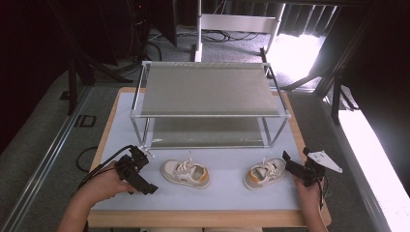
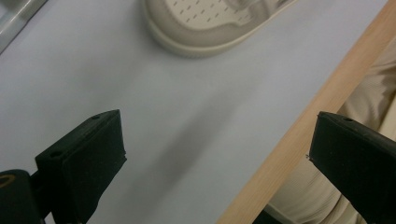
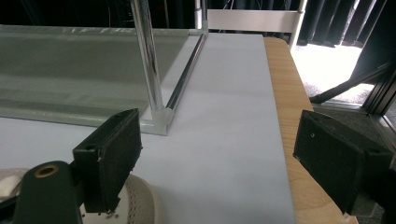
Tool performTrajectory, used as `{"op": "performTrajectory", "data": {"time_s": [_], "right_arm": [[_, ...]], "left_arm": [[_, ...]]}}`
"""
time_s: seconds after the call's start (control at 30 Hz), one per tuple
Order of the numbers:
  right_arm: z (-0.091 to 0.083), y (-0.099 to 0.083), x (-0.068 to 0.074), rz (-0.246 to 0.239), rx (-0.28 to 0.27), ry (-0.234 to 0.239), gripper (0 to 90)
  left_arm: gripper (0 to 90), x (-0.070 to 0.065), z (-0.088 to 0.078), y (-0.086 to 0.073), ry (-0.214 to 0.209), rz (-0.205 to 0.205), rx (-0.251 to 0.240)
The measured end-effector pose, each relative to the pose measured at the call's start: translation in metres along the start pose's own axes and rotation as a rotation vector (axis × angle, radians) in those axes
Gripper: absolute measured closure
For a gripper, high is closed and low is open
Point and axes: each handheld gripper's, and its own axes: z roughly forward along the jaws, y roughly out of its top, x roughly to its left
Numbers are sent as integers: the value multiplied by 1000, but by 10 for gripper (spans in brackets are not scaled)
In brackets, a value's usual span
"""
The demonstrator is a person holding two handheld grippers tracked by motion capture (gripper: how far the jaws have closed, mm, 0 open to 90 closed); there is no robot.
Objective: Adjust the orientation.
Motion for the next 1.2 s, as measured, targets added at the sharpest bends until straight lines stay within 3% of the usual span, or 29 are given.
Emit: {"op": "performTrajectory", "data": {"time_s": [0.57,1.2], "right_arm": [[0,0,0,4,-2,2,147],[0,0,-2,8,-6,12,147]], "left_arm": [[30,-27,10,45,-10,112,55],[30,-66,21,98,-55,246,62]]}}
